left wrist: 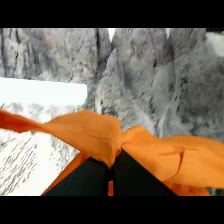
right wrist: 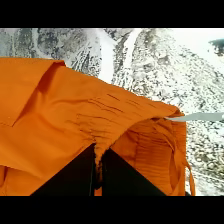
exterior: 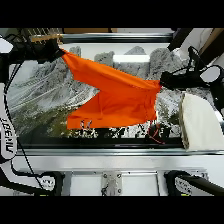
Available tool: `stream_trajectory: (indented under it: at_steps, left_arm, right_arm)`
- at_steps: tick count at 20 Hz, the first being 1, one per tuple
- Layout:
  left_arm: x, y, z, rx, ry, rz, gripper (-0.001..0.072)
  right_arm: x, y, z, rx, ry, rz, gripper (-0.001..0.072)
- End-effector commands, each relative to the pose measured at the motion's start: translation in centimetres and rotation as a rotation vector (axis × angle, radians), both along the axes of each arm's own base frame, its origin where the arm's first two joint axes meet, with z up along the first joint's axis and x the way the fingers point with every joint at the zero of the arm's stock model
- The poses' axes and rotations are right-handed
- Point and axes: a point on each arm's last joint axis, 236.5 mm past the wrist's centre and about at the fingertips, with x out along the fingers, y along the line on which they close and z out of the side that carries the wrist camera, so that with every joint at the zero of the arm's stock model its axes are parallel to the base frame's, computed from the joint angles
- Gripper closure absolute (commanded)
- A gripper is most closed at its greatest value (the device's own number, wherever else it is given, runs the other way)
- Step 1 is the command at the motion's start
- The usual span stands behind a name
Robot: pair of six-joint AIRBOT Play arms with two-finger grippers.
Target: Fold the clothes and pants, and hang the long-sleeved shirts on hangers.
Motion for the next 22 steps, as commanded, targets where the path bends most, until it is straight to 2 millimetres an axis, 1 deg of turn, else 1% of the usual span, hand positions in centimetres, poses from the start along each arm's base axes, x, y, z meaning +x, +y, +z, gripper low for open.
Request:
stream_trajectory:
  at_steps: [1, 3, 4, 8, 9, 10, 11, 12, 14, 16, 19, 22]
  left_arm:
    - [-3.5, 2.3, -2.5, 0.137, 0.096, 0.01, 0.0702]
    - [-6.3, 3.4, -5.2, 0.184, 0.141, 0.046, 0.0702]
    - [-7.5, 3.8, -7.1, 0.195, 0.163, 0.062, 0.0702]
    - [-13.3, 4.4, -17.7, 0.195, 0.303, 0.13, 0.0701]
    - [-15.0, 4.5, -20.4, 0.197, 0.342, 0.145, 0.0701]
    - [-16.4, 4.7, -22.5, 0.197, 0.377, 0.16, 0.0702]
    - [-17.8, 4.7, -24.6, 0.199, 0.413, 0.167, 0.0701]
    - [-18.9, 4.8, -26.1, 0.202, 0.442, 0.172, 0.0701]
    - [-20.0, 5.0, -27.8, 0.208, 0.458, 0.192, 0.0702]
    - [-20.4, 5.3, -28.7, 0.213, 0.458, 0.207, 0.0702]
    - [-21.1, 5.1, -29.2, 0.21, 0.476, 0.206, 0.0701]
    - [-21.0, 5.0, -28.8, 0.21, 0.481, 0.194, 0.0696]
  right_arm:
    - [-2.0, -1.2, -1.4, -0.124, 0.041, 0.053, 0.07]
    - [-4.3, -2.1, -3.6, -0.185, 0.09, 0.062, 0.07]
    - [-5.3, -2.1, -5.2, -0.186, 0.114, 0.062, 0.07]
    - [-8.6, -1.2, -13.1, -0.189, 0.189, 0.058, 0.07]
    - [-9.4, -0.9, -14.7, -0.193, 0.201, 0.063, 0.07]
    - [-10.3, -0.5, -16.1, -0.197, 0.218, 0.072, 0.07]
    - [-11.2, -0.2, -17.1, -0.195, 0.239, 0.074, 0.07]
    - [-11.9, 0.0, -17.9, -0.194, 0.261, 0.078, 0.07]
    - [-12.6, 0.1, -18.6, -0.196, 0.277, 0.084, 0.07]
    - [-12.4, 0.0, -18.9, -0.197, 0.277, 0.079, 0.0699]
    - [-12.7, 0.4, -19.9, -0.187, 0.307, 0.083, 0.0698]
    - [-12.6, 0.9, -19.9, -0.152, 0.311, 0.067, 0.0693]
